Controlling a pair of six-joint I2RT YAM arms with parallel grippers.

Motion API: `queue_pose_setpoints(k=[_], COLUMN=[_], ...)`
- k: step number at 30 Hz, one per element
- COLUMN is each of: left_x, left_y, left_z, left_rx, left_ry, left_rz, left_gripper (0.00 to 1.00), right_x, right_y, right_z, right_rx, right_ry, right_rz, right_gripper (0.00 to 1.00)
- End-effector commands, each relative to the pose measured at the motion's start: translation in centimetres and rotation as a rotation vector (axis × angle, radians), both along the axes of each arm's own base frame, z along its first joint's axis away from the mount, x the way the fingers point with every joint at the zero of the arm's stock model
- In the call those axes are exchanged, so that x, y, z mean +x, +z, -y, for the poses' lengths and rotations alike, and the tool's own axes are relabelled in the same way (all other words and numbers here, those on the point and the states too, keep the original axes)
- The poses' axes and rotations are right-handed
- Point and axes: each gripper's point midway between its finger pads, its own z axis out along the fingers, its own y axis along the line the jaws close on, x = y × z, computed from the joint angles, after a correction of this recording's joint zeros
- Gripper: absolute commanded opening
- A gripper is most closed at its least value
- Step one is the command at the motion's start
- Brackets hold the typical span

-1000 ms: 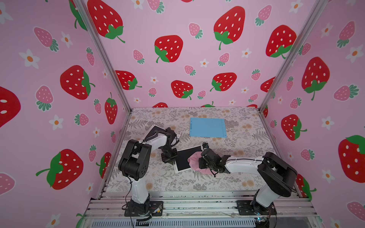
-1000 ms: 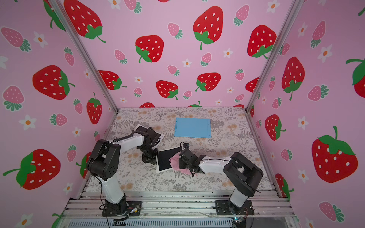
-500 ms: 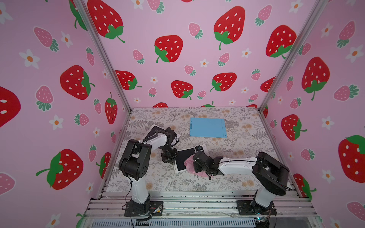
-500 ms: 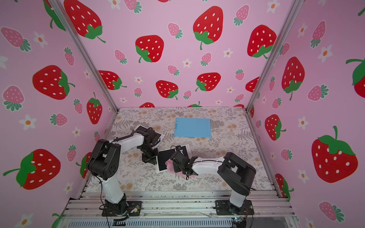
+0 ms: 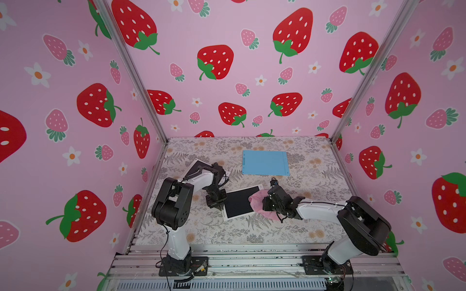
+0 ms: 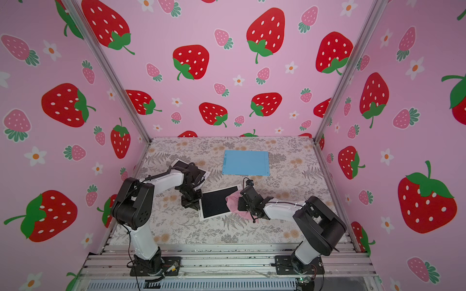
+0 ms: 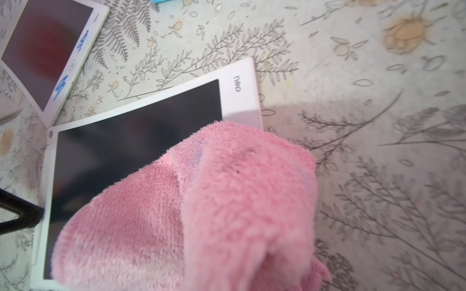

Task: Wipe the drawing tablet
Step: Wipe the dirt from the drawing tablet.

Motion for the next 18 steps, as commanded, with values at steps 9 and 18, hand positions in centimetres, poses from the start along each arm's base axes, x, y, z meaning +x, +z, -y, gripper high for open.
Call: queue_pose_setpoints(k=[9,18], left_x=[-0.2,-0.1], left_y=[-5.4,-5.8], left_z=[-2.8,-2.8], left_rx=[0.179,0.18], left_ry=[-0.023,-0.013], left_rz=[-0.006,-0.006], left_gripper=[0.09,0.09], right_x=[-3.8,-4.7], right_y=[-3.4,-1.5], right_z=[1.9,-1.7], right_rx=[-0.15,-0.042], right_ry=[0.012,0.136], right_rz=[-0.156,-0.155], right_gripper=[0.0,0.0])
